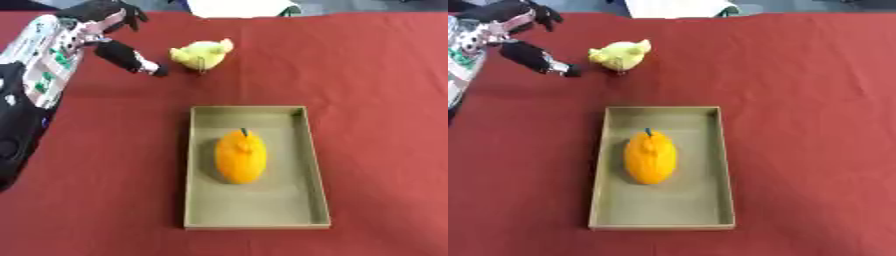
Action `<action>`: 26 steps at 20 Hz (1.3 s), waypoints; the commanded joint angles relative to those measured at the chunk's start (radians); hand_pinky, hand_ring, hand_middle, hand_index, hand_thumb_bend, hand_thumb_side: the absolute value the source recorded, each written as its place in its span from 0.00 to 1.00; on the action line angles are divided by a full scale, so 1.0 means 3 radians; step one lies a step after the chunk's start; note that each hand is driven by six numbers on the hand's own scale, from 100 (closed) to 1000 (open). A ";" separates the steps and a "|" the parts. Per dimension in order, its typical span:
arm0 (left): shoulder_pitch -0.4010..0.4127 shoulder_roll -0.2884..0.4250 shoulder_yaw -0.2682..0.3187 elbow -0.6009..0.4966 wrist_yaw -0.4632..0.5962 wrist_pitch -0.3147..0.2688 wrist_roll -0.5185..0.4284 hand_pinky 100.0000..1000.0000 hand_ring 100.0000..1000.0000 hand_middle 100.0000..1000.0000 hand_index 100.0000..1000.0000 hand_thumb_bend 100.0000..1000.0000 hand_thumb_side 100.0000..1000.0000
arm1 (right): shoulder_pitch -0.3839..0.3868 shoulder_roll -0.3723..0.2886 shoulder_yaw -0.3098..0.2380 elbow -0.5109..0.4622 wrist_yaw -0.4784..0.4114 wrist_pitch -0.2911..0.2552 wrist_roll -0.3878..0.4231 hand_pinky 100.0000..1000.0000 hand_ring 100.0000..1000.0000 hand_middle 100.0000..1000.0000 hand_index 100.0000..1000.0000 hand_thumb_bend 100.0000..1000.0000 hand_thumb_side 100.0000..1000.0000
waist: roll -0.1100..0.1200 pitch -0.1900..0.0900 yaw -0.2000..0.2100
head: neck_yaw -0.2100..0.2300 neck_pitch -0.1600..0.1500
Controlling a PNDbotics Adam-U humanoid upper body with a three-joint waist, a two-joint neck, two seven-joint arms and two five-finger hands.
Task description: Pick up objects on the table and place them in the box.
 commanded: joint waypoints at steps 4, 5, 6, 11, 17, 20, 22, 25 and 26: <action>-0.0134 -0.0030 0.0024 -0.0025 0.0113 0.0005 0.0057 0.85 0.87 0.70 0.90 0.65 0.42 | -0.0070 -0.0043 -0.0040 -0.0048 -0.0037 0.0045 0.0004 0.74 0.71 0.68 0.86 0.00 0.85 | 0.0023 -0.0033 -0.0040 | 0.0059 -0.0062; -0.0143 -0.0043 0.0017 -0.0031 0.0139 -0.0004 0.0052 0.84 0.87 0.70 0.90 0.64 0.41 | -0.0075 -0.0036 -0.0039 -0.0048 -0.0040 0.0053 0.0008 0.74 0.71 0.68 0.86 0.00 0.85 | 0.0028 -0.0026 -0.0048 | 0.0071 -0.0066; -0.0153 -0.0051 0.0009 -0.0040 0.0161 -0.0014 0.0045 0.84 0.87 0.71 0.90 0.63 0.40 | -0.0082 -0.0028 -0.0038 -0.0048 -0.0044 0.0062 0.0012 0.74 0.71 0.68 0.86 0.00 0.86 | 0.0033 -0.0018 -0.0057 | 0.0084 -0.0072; -0.0189 -0.0068 -0.0011 -0.0093 0.0241 -0.0058 0.0033 0.84 0.87 0.71 0.90 0.60 0.37 | -0.0105 0.0000 -0.0038 -0.0048 -0.0061 0.0096 0.0024 0.73 0.71 0.67 0.86 0.00 0.86 | 0.0056 0.0009 -0.0098 | 0.0122 -0.0095; -0.0220 -0.0088 -0.0021 -0.0126 0.0320 -0.0118 0.0043 0.83 0.87 0.70 0.90 0.57 0.34 | -0.0125 0.0027 -0.0033 -0.0048 -0.0074 0.0132 0.0042 0.73 0.71 0.67 0.85 0.00 0.87 | 0.0073 0.0034 -0.0143 | 0.0152 -0.0121; -0.0229 -0.0104 -0.0021 -0.0116 0.0318 -0.0126 0.0052 0.83 0.87 0.70 0.90 0.54 0.32 | -0.0146 0.0046 -0.0029 -0.0048 -0.0083 0.0146 0.0047 0.73 0.70 0.67 0.85 0.00 0.87 | 0.0079 0.0052 -0.0169 | 0.0179 -0.0140; -0.0232 -0.0111 -0.0016 -0.0086 0.0277 -0.0123 0.0066 0.83 0.87 0.70 0.90 0.53 0.30 | -0.0167 0.0062 -0.0024 -0.0048 -0.0092 0.0151 0.0055 0.73 0.70 0.67 0.85 0.00 0.87 | 0.0084 0.0069 -0.0192 | 0.0196 -0.0158; -0.0237 -0.0119 0.0003 -0.0019 0.0163 -0.0119 0.0088 0.83 0.86 0.70 0.89 0.46 0.25 | -0.0197 0.0083 -0.0013 -0.0048 -0.0106 0.0150 0.0073 0.73 0.70 0.67 0.85 0.00 0.87 | 0.0092 0.0096 -0.0228 | 0.0221 -0.0184; -0.0237 -0.0120 0.0010 0.0006 0.0112 -0.0117 0.0094 0.83 0.86 0.70 0.89 0.44 0.24 | -0.0203 0.0089 -0.0010 -0.0048 -0.0109 0.0147 0.0079 0.73 0.70 0.67 0.85 0.00 0.87 | 0.0094 0.0104 -0.0238 | 0.0229 -0.0190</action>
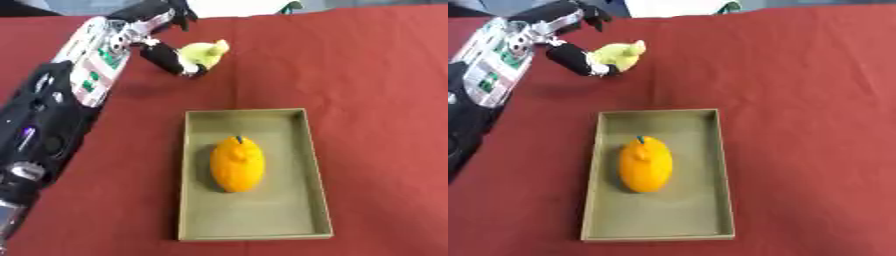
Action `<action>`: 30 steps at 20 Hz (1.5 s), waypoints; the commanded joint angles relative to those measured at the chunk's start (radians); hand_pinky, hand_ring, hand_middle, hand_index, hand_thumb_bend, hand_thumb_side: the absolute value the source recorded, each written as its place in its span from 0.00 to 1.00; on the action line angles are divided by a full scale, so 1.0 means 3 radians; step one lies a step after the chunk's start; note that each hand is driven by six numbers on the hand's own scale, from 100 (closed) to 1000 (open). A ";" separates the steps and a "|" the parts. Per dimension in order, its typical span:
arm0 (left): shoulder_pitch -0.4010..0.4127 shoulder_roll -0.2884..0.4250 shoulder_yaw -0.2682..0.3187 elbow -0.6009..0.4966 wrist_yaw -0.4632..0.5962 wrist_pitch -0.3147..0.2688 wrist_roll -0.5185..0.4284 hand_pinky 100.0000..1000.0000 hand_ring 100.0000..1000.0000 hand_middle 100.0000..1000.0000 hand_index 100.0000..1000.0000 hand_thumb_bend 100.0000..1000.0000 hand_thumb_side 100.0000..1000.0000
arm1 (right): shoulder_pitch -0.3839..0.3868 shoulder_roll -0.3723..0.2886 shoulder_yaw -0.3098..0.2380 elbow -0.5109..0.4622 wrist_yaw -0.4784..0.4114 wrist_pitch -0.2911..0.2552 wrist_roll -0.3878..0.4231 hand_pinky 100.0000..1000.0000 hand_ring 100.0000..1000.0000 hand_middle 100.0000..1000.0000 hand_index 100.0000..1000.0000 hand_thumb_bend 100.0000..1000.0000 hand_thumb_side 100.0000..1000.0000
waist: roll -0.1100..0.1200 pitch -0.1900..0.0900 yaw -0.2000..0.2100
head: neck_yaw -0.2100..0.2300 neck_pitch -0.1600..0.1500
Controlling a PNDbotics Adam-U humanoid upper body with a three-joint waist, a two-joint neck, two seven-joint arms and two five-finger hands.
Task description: Pick up objects on the table and place them in the box.
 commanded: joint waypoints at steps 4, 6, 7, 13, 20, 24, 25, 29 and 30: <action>-0.0093 0.0020 0.0090 0.0108 -0.0226 0.0013 0.0069 0.82 0.85 0.69 0.89 0.28 0.13 | -0.0066 -0.0032 -0.0014 -0.0048 -0.0029 -0.0012 0.0023 0.73 0.70 0.67 0.85 0.00 0.88 | -0.0003 -0.0035 -0.0035 | 0.0045 -0.0071; -0.0093 0.0009 0.0105 0.0148 -0.0240 0.0012 0.0079 0.82 0.85 0.69 0.88 0.21 0.09 | -0.0067 -0.0027 -0.0013 -0.0048 -0.0029 -0.0014 0.0027 0.73 0.70 0.67 0.85 0.00 0.88 | -0.0005 -0.0020 -0.0041 | 0.0051 -0.0079; -0.0093 0.0004 0.0109 0.0163 -0.0241 0.0010 0.0081 0.82 0.85 0.69 0.88 0.16 0.07 | -0.0068 -0.0025 -0.0012 -0.0048 -0.0028 -0.0014 0.0030 0.73 0.70 0.67 0.85 0.00 0.88 | -0.0006 -0.0013 -0.0043 | 0.0052 -0.0082; -0.0084 -0.0020 0.0124 0.0228 -0.0182 -0.0001 0.0071 0.75 0.81 0.63 0.84 0.00 0.05 | -0.0103 0.0020 -0.0003 -0.0048 0.0001 0.0025 0.0056 0.73 0.70 0.67 0.85 0.00 0.89 | -0.0011 0.0018 -0.0056 | 0.0061 -0.0096; -0.0080 -0.0019 0.0121 0.0208 -0.0033 -0.0017 0.0153 0.59 0.70 0.51 0.76 0.00 0.08 | -0.0092 0.0045 -0.0008 -0.0048 0.0036 0.0082 0.0069 0.73 0.70 0.66 0.85 0.00 0.90 | -0.0008 0.0019 -0.0058 | 0.0062 -0.0076; -0.0076 -0.0021 0.0119 0.0233 -0.0087 0.0019 0.0244 0.57 0.65 0.48 0.76 0.00 0.04 | -0.0083 0.0054 -0.0021 -0.0047 0.0030 0.0087 0.0068 0.73 0.70 0.66 0.85 0.00 0.91 | -0.0006 0.0017 -0.0072 | 0.0068 -0.0081; -0.0076 -0.0023 0.0119 0.0243 -0.0138 0.0035 0.0275 0.57 0.65 0.47 0.76 0.00 0.03 | -0.0083 0.0058 -0.0024 -0.0045 0.0026 0.0086 0.0067 0.73 0.70 0.66 0.85 0.00 0.91 | -0.0006 0.0017 -0.0076 | 0.0070 -0.0085; -0.0070 -0.0031 0.0124 0.0269 -0.0365 0.0085 0.0405 0.44 0.57 0.40 0.71 0.00 0.00 | -0.0082 0.0068 -0.0031 -0.0041 0.0016 0.0080 0.0070 0.73 0.69 0.66 0.85 0.00 0.91 | -0.0003 0.0022 -0.0088 | 0.0078 -0.0103; -0.0068 -0.0027 0.0126 0.0269 -0.0452 0.0112 0.0464 0.41 0.55 0.37 0.69 0.00 0.00 | -0.0082 0.0071 -0.0034 -0.0039 0.0014 0.0080 0.0069 0.73 0.69 0.66 0.85 0.00 0.91 | -0.0003 0.0025 -0.0092 | 0.0080 -0.0110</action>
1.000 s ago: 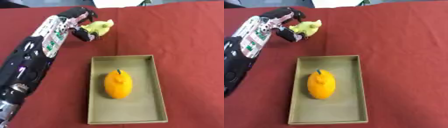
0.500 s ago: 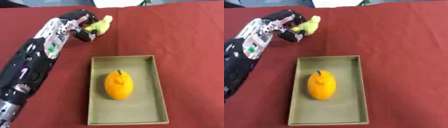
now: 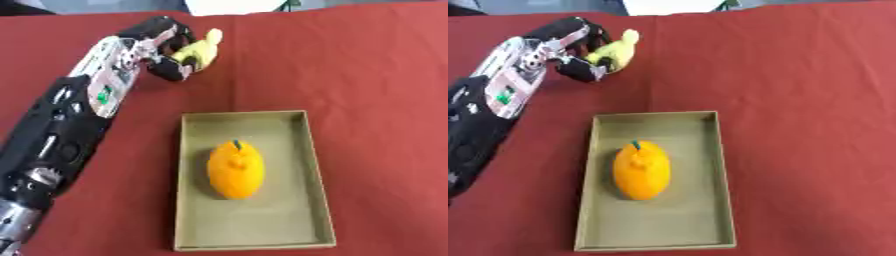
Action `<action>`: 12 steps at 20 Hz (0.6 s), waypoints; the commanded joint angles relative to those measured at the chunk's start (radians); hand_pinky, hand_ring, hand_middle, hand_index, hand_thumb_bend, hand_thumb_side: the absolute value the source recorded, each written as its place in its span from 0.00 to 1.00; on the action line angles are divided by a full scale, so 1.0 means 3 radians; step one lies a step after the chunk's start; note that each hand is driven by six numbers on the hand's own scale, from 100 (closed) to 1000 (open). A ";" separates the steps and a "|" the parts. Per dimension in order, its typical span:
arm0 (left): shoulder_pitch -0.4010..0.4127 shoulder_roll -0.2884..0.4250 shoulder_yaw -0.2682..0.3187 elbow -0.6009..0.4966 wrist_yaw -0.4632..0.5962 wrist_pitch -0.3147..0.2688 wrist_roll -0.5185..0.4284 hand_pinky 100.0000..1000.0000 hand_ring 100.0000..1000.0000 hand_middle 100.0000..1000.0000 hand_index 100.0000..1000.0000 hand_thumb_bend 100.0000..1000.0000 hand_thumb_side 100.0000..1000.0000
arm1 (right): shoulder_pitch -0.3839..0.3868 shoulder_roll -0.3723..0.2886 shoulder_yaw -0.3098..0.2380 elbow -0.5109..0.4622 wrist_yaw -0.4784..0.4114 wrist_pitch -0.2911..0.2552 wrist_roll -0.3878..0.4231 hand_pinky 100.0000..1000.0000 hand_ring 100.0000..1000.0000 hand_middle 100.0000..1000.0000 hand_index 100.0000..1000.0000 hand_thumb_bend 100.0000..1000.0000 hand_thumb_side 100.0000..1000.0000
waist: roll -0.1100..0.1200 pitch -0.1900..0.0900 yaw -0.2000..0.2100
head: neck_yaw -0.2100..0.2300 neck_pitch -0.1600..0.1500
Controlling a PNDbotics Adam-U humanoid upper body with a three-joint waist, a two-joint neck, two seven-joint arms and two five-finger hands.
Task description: Pick up objects on the table and place them in the box.
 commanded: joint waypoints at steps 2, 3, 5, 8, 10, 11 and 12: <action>-0.0050 0.0047 0.0029 -0.0005 -0.0322 0.0089 0.0210 0.38 0.53 0.36 0.65 0.00 0.00 | -0.0025 -0.0040 -0.0056 -0.0037 0.0003 0.0002 -0.0007 0.73 0.69 0.66 0.85 0.00 0.92 | -0.0010 -0.0061 -0.0015 | 0.0016 -0.0050; -0.0048 0.0044 0.0031 0.0006 -0.0391 0.0108 0.0245 0.37 0.52 0.35 0.64 0.00 0.00 | -0.0023 -0.0038 -0.0060 -0.0036 0.0001 0.0001 -0.0010 0.73 0.69 0.66 0.85 0.00 0.92 | -0.0010 -0.0058 -0.0018 | 0.0017 -0.0050; -0.0045 0.0040 0.0032 0.0019 -0.0489 0.0124 0.0281 0.35 0.50 0.33 0.62 0.00 0.00 | -0.0014 -0.0036 -0.0066 -0.0030 -0.0004 0.0005 -0.0014 0.73 0.69 0.66 0.85 0.00 0.93 | -0.0009 -0.0056 -0.0019 | 0.0016 -0.0045; -0.0049 0.0051 0.0008 -0.0038 -0.0549 0.0092 0.0284 0.34 0.45 0.35 0.62 0.00 0.00 | 0.0005 -0.0034 -0.0075 -0.0018 -0.0008 0.0014 -0.0019 0.73 0.69 0.65 0.85 0.00 0.95 | -0.0006 -0.0060 -0.0009 | 0.0004 -0.0032; -0.0053 0.0072 -0.0017 -0.0123 -0.0564 0.0056 0.0271 0.33 0.43 0.37 0.61 0.00 0.00 | 0.0018 -0.0035 -0.0080 -0.0010 -0.0010 0.0018 -0.0021 0.73 0.69 0.65 0.85 0.01 0.95 | -0.0003 -0.0068 -0.0001 | -0.0010 -0.0017; -0.0054 0.0086 -0.0028 -0.0171 -0.0562 0.0038 0.0262 0.32 0.42 0.36 0.61 0.00 0.00 | 0.0025 -0.0037 -0.0082 -0.0006 -0.0011 0.0020 -0.0023 0.73 0.69 0.65 0.85 0.01 0.95 | -0.0001 -0.0075 0.0004 | -0.0017 -0.0009; -0.0055 0.0104 -0.0040 -0.0223 -0.0562 0.0023 0.0252 0.32 0.42 0.36 0.61 0.00 0.00 | 0.0032 -0.0039 -0.0086 -0.0003 -0.0013 0.0020 -0.0026 0.72 0.69 0.65 0.85 0.01 0.96 | 0.0001 -0.0082 0.0010 | -0.0023 -0.0001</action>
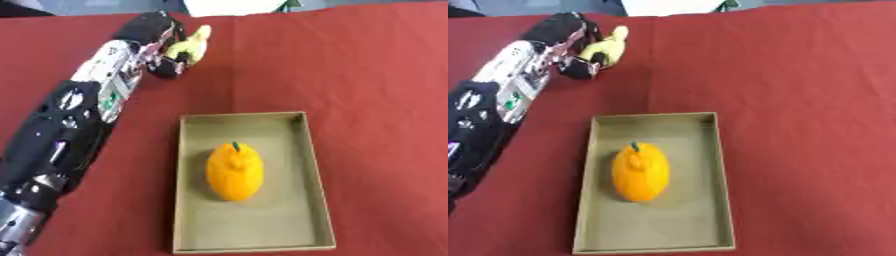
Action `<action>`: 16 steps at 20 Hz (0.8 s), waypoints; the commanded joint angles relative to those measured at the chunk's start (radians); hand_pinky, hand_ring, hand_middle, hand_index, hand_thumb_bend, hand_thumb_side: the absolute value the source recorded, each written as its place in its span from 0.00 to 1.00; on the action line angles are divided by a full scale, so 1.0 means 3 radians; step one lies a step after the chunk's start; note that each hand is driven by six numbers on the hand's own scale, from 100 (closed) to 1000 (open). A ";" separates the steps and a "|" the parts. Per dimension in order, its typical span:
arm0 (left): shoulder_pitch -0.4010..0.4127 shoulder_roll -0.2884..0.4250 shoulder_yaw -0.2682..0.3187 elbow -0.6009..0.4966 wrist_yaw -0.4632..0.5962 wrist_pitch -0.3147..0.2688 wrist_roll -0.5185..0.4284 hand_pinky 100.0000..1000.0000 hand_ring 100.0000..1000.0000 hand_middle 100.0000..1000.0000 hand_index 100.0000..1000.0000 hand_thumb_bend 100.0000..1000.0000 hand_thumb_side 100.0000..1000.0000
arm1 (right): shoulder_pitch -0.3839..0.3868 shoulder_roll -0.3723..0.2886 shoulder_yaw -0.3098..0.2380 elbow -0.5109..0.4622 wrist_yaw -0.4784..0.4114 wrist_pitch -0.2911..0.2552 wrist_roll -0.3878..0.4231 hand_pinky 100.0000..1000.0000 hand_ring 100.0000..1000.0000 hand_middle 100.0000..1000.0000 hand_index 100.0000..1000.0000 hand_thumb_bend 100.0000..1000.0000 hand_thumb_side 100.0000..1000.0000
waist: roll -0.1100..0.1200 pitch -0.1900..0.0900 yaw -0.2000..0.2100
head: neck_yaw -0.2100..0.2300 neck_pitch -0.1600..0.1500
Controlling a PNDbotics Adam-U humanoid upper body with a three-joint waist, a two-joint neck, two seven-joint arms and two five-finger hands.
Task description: Pick up objects on the table and place them in the box.
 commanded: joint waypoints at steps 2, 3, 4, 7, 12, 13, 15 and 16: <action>-0.0056 0.0141 -0.0041 -0.0263 -0.0037 -0.0062 -0.0038 0.31 0.41 0.35 0.60 0.00 0.00 | -0.0010 -0.0064 -0.0065 0.0001 -0.0015 0.0009 -0.0017 0.72 0.69 0.65 0.85 0.03 0.97 | 0.0001 -0.0120 0.0017 | -0.0027 0.0039; -0.0054 0.0162 -0.0055 -0.0324 -0.0049 -0.0071 -0.0054 0.31 0.41 0.35 0.60 0.00 0.00 | -0.0004 -0.0066 -0.0066 0.0004 -0.0017 0.0009 -0.0020 0.72 0.69 0.65 0.85 0.01 0.96 | 0.0002 -0.0131 0.0024 | -0.0031 0.0047; -0.0051 0.0179 -0.0064 -0.0379 -0.0045 -0.0077 -0.0073 0.31 0.41 0.35 0.59 0.00 0.00 | 0.0003 -0.0069 -0.0067 0.0006 -0.0020 0.0009 -0.0021 0.72 0.69 0.65 0.85 0.02 0.96 | 0.0004 -0.0143 0.0030 | -0.0036 0.0055; -0.0041 0.0250 -0.0097 -0.0559 -0.0018 -0.0091 -0.0141 0.30 0.41 0.34 0.59 0.00 0.00 | 0.0020 -0.0081 -0.0072 0.0012 -0.0027 0.0008 -0.0033 0.72 0.69 0.65 0.85 0.02 0.96 | 0.0007 -0.0190 0.0054 | -0.0054 0.0080; 0.0008 0.0383 -0.0178 -0.0940 0.0137 -0.0104 -0.0318 0.29 0.40 0.34 0.59 0.00 0.00 | 0.0056 -0.0102 -0.0077 0.0017 -0.0042 0.0010 -0.0057 0.72 0.69 0.66 0.85 0.02 0.95 | 0.0013 -0.0277 0.0106 | -0.0089 0.0133; 0.0025 0.0415 -0.0197 -0.1037 0.0213 -0.0102 -0.0359 0.30 0.40 0.34 0.59 0.00 0.00 | 0.0064 -0.0107 -0.0077 0.0019 -0.0044 0.0010 -0.0060 0.72 0.69 0.66 0.85 0.02 0.95 | 0.0014 -0.0296 0.0119 | -0.0099 0.0148; 0.0055 0.0472 -0.0224 -0.1199 0.0338 -0.0072 -0.0431 0.30 0.40 0.34 0.59 0.00 0.00 | 0.0073 -0.0113 -0.0077 0.0020 -0.0048 0.0009 -0.0065 0.72 0.69 0.66 0.85 0.02 0.95 | 0.0016 -0.0316 0.0133 | -0.0110 0.0165; 0.0063 0.0487 -0.0231 -0.1249 0.0372 -0.0050 -0.0459 0.30 0.40 0.34 0.59 0.00 0.00 | 0.0075 -0.0114 -0.0077 0.0020 -0.0049 0.0009 -0.0066 0.72 0.69 0.66 0.85 0.02 0.95 | 0.0016 -0.0319 0.0135 | -0.0112 0.0168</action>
